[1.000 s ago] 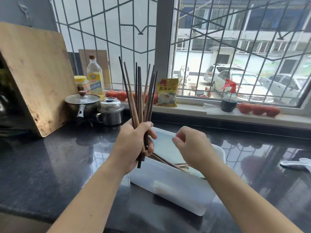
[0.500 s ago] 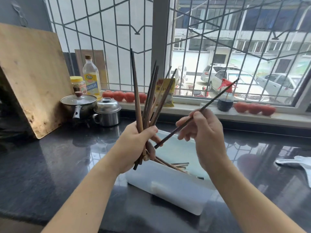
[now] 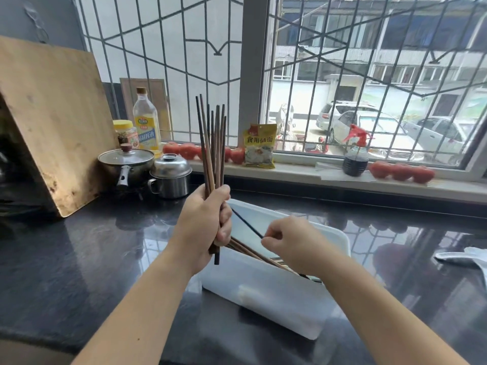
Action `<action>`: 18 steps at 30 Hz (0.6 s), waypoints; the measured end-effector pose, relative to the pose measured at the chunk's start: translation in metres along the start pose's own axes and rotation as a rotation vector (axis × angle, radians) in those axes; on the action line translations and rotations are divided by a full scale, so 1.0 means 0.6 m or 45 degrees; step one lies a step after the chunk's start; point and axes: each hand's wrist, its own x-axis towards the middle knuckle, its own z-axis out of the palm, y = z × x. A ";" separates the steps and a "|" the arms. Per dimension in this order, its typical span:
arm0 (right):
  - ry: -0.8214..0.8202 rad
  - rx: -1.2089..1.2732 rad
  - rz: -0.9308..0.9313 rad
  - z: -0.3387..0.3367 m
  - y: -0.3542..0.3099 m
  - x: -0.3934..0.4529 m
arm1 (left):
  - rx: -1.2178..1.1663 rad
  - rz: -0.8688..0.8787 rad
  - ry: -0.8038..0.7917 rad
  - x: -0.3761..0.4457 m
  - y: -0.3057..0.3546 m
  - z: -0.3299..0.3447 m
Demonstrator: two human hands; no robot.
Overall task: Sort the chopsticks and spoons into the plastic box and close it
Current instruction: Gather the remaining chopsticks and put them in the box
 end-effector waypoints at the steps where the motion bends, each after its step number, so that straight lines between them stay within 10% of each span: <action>1: -0.081 -0.034 0.035 0.001 0.003 0.000 | -0.023 -0.012 -0.008 0.000 0.001 -0.001; 7: -0.124 -0.033 0.096 0.005 0.006 0.006 | 0.096 -0.018 -0.044 -0.002 0.000 0.002; 12: 0.555 0.404 -0.044 -0.015 -0.011 -0.007 | 0.258 0.020 -0.135 -0.002 -0.002 0.004; 18: 0.323 0.830 -0.282 -0.019 -0.026 -0.019 | 0.556 0.136 -0.395 -0.004 -0.003 0.001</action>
